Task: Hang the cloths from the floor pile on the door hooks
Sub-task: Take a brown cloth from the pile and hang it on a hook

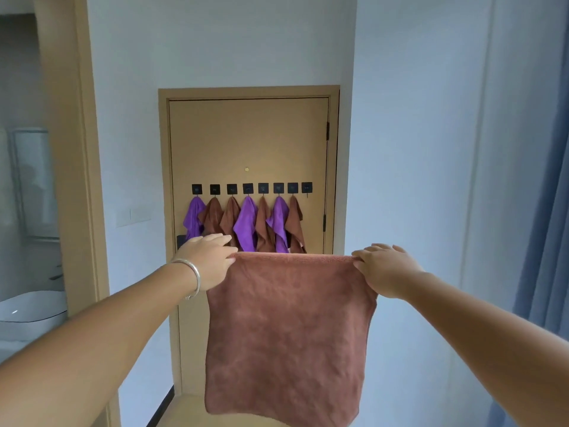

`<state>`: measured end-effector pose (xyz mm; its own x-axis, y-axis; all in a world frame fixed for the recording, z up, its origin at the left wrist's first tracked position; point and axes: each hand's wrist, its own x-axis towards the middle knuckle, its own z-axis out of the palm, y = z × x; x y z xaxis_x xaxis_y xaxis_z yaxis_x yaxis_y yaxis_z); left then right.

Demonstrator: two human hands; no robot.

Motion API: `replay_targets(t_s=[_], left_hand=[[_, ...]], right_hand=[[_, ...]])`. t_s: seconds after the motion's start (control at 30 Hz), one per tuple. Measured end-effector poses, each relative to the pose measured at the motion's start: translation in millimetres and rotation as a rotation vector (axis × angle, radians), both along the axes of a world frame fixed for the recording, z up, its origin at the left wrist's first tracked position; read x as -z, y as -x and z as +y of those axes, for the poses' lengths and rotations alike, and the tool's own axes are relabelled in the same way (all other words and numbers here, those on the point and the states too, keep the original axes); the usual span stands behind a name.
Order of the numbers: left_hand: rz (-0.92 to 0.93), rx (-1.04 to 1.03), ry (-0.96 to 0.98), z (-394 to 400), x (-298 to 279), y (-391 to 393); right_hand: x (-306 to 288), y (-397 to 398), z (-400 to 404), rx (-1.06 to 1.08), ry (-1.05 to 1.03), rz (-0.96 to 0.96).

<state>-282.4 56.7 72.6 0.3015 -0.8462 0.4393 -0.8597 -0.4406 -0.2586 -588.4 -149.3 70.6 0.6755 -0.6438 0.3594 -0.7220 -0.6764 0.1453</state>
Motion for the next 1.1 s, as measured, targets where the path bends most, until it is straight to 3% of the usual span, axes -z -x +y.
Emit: replay_targets(t_s=[0.47, 0.93, 1.1], left_hand=[[-0.089, 0.002, -0.071, -191, 8, -116], [-0.148, -0.085, 0.012, -370, -49, -215], [-0.06, -0.046, 0.102, -428, -48, -251]], right_hand=[[-2, -129, -198, -0.033, 0.01, 0.002], [-54, -250, -374, -0.119, 0.045, -0.181], [-49, -293, -426, -0.084, 0.06, -0.219]])
